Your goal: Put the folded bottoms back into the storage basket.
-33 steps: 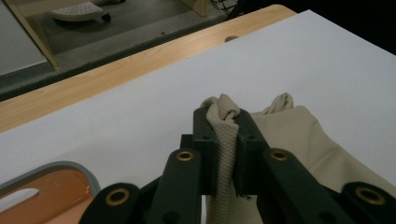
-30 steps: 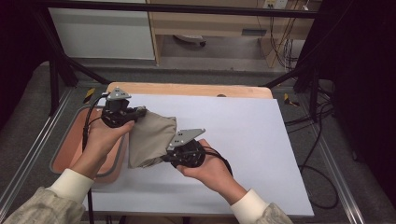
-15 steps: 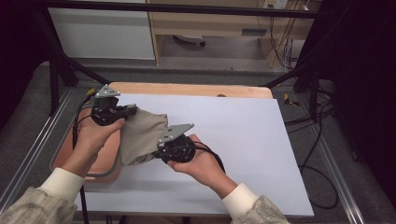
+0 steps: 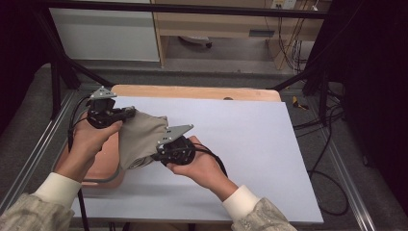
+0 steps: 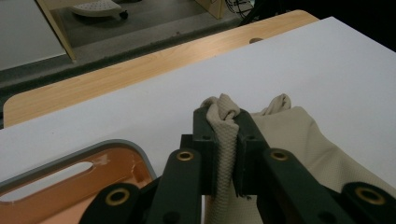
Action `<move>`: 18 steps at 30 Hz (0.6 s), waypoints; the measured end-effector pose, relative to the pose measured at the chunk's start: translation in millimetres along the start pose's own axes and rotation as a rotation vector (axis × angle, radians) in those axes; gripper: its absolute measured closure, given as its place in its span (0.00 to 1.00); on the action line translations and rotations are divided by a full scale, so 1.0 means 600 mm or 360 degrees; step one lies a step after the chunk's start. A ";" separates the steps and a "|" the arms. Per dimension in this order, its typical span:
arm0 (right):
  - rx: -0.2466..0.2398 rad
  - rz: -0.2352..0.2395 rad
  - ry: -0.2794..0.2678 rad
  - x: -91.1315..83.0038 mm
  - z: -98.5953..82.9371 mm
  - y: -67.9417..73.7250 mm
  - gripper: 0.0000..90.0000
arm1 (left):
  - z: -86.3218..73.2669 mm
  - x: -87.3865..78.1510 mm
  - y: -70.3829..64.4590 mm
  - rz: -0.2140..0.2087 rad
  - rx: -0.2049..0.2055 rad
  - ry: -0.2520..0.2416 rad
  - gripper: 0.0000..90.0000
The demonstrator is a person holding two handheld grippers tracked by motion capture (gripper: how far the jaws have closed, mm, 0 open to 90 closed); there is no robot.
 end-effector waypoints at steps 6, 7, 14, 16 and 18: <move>-0.0009 0.0003 -0.0004 0.010 0.010 -0.002 0.92 | -0.002 -0.004 0.011 0.0009 -0.0012 -0.0001 0.91; -0.0013 0.0006 -0.0007 0.012 0.012 -0.002 0.92 | -0.002 -0.006 0.016 0.0009 -0.0022 -0.0002 0.91; -0.0014 0.0008 -0.0019 0.025 0.026 -0.002 0.92 | -0.001 -0.016 0.034 0.0035 -0.0038 -0.0011 0.91; -0.0029 0.0010 -0.0017 0.026 0.028 -0.002 0.92 | -0.001 -0.018 0.036 0.0039 -0.0039 -0.0012 0.91; -0.0031 0.0009 -0.0025 0.032 0.036 0.000 0.92 | 0.002 -0.023 0.042 0.0050 -0.0040 -0.0020 0.91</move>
Point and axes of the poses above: each handheld gripper's, and its own axes: x roughly forward along the jaws, z roughly out of its top, y roughly to its left, the point moved 6 cm from there along x, roughly forward along the jaws, and after that the axes turned 7 degrees about z, right-handed, at the moved point
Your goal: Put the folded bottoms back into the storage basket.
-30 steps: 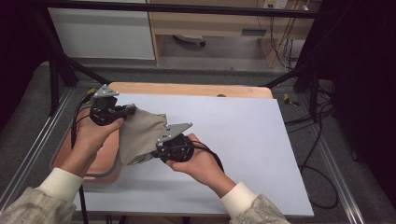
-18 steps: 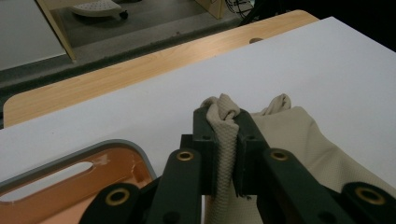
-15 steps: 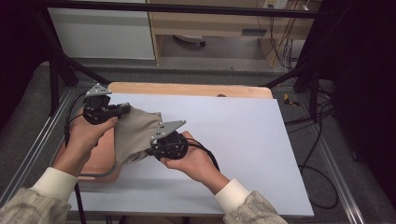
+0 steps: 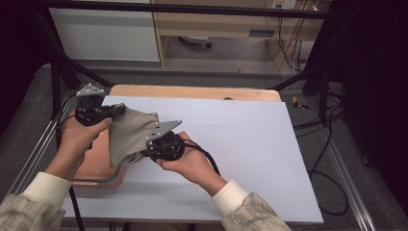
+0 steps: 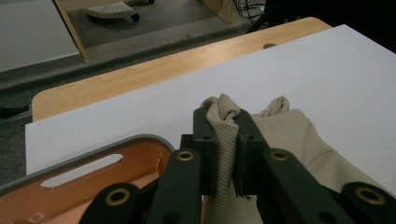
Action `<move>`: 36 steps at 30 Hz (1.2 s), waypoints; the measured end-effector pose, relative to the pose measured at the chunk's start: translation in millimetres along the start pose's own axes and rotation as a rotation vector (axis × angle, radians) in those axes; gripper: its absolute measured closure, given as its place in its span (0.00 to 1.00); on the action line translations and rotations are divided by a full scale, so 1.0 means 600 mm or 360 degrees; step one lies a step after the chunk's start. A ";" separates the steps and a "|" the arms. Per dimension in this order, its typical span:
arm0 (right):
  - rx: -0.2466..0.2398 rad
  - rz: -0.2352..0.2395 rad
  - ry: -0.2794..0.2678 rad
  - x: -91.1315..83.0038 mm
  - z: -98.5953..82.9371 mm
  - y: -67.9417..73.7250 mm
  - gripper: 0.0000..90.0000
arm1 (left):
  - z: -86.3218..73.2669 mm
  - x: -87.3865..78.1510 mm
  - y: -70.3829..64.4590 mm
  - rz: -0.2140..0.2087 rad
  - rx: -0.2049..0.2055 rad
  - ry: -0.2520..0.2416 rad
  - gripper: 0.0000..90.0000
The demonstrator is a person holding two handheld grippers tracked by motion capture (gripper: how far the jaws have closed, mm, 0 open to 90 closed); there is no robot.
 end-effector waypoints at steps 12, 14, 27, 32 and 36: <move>-0.0028 0.0006 -0.0005 0.020 0.023 0.001 0.92 | 0.000 -0.010 0.029 0.0036 -0.0033 -0.0010 0.91; -0.0031 0.0007 -0.0015 0.027 0.029 0.001 0.92 | -0.001 -0.011 0.033 0.0041 -0.0039 -0.0013 0.91; -0.0041 0.0031 -0.0026 0.052 0.043 0.005 0.92 | -0.004 -0.019 0.056 0.0068 -0.0058 -0.0013 0.91; -0.0045 0.0041 -0.0027 0.061 0.046 0.007 0.92 | -0.005 -0.022 0.061 0.0074 -0.0061 -0.0013 0.91; -0.0046 0.0045 -0.0025 0.065 0.050 0.009 0.92 | -0.004 -0.023 0.063 0.0077 -0.0065 -0.0013 0.91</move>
Point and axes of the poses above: each handheld gripper's, and its own axes: x roughly forward along the jaws, z roughly out of its top, y roughly to its left, the point moved 6 cm from there along x, roughly forward along the jaws, and after that the axes turned 7 degrees about z, right-handed, at the moved point
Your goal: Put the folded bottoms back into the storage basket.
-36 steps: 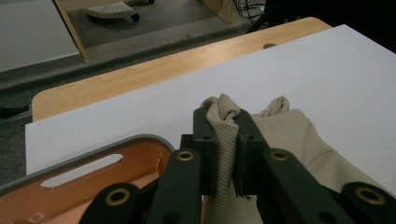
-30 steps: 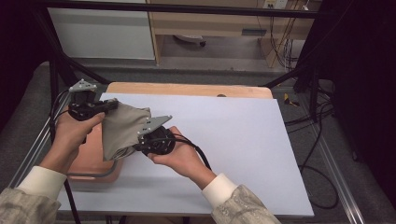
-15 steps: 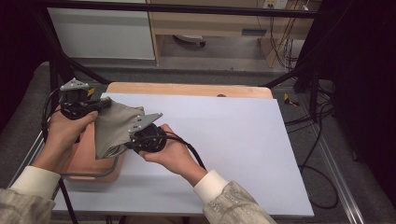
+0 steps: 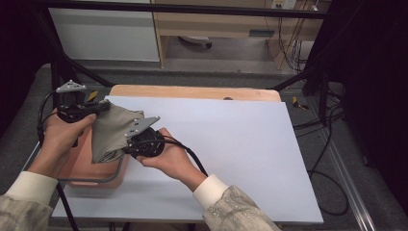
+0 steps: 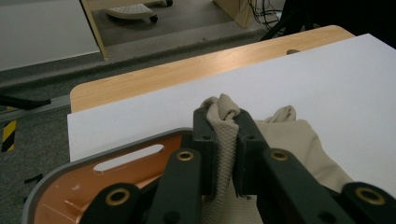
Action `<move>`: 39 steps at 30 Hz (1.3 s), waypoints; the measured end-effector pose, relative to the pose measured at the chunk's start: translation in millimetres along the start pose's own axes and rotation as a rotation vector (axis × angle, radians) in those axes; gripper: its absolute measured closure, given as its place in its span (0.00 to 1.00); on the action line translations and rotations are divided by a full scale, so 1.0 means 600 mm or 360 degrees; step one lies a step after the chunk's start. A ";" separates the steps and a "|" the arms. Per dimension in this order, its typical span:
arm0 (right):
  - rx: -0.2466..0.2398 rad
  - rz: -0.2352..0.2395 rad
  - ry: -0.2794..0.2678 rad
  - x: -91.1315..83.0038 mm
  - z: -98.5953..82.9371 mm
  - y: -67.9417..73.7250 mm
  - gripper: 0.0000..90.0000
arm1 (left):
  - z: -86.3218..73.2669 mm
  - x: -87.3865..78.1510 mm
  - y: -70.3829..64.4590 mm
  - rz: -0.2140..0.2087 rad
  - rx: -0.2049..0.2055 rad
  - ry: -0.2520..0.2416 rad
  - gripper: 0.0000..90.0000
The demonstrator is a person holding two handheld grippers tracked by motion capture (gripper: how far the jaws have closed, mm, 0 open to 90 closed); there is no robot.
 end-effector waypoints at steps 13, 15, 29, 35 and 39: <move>-0.0014 0.0004 -0.0006 0.014 0.009 0.003 0.92 | -0.001 -0.002 0.012 0.0018 -0.0009 0.0001 0.91; -0.0015 0.0003 -0.0005 0.017 0.010 0.002 0.92 | -0.001 -0.003 0.014 0.0019 -0.0011 0.0002 0.91; -0.0033 -0.0003 -0.0016 0.032 0.014 0.005 0.92 | -0.002 -0.004 0.021 0.0021 0.0000 0.0011 0.91; -0.0044 -0.0015 -0.0015 0.036 0.021 0.009 0.92 | 0.002 -0.007 0.023 0.0021 0.0013 0.0006 0.91; -0.0047 -0.0016 -0.0017 0.040 0.023 0.010 0.92 | 0.001 -0.010 0.026 0.0025 0.0020 0.0003 0.91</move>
Point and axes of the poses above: each handheld gripper's, and its own axes: x roughly forward along the jaws, z roughly out of its top, y roughly to its left, the point moved 6 cm from there along x, roughly forward along the jaws, and after that the axes turned 7 degrees about z, right-handed, at the moved point
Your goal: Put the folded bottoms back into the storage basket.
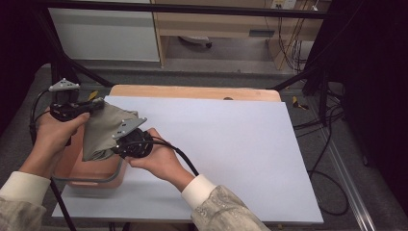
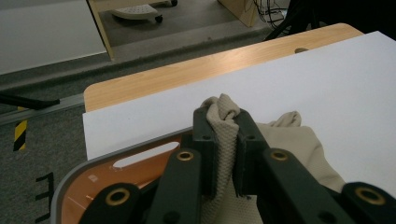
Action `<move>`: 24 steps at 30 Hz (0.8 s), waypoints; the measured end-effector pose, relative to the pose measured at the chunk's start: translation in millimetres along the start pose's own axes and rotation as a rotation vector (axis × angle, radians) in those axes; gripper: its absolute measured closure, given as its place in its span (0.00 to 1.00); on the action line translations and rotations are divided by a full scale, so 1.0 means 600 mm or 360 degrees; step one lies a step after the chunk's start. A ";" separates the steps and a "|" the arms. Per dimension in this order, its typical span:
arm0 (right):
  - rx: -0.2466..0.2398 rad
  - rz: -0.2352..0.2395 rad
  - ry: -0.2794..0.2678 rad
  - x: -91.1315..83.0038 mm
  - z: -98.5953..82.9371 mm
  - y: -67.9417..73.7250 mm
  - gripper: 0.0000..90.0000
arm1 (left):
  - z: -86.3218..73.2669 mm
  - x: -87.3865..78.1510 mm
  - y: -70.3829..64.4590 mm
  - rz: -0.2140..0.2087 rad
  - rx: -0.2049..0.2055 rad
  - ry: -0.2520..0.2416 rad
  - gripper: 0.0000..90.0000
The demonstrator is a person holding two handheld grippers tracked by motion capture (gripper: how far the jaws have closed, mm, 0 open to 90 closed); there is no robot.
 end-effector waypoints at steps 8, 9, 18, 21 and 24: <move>0.0005 0.0012 -0.0002 0.018 -0.002 -0.002 0.92 | -0.007 -0.001 0.012 0.0022 -0.0006 0.0011 0.91; 0.0011 0.0012 -0.0006 0.020 -0.002 -0.002 0.92 | -0.008 -0.001 0.014 0.0024 -0.0007 0.0011 0.91; 0.0019 0.0029 -0.0011 0.037 -0.003 -0.005 0.92 | -0.012 -0.001 0.025 0.0044 -0.0016 0.0023 0.91; 0.0019 0.0034 0.0001 0.043 -0.003 -0.004 0.92 | -0.012 -0.001 0.027 0.0050 -0.0015 0.0027 0.91; -0.0004 0.0036 0.0013 0.047 0.001 -0.002 0.92 | -0.016 -0.002 0.030 0.0057 -0.0009 0.0034 0.91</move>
Point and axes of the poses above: each handheld gripper's, and its own axes: x roughly forward along the jaws, z roughly out of its top, y roughly to its left, the point moved 6 cm from there along x, roughly forward along the jaws, and after that the axes turned 7 degrees about z, right-handed, at the moved point
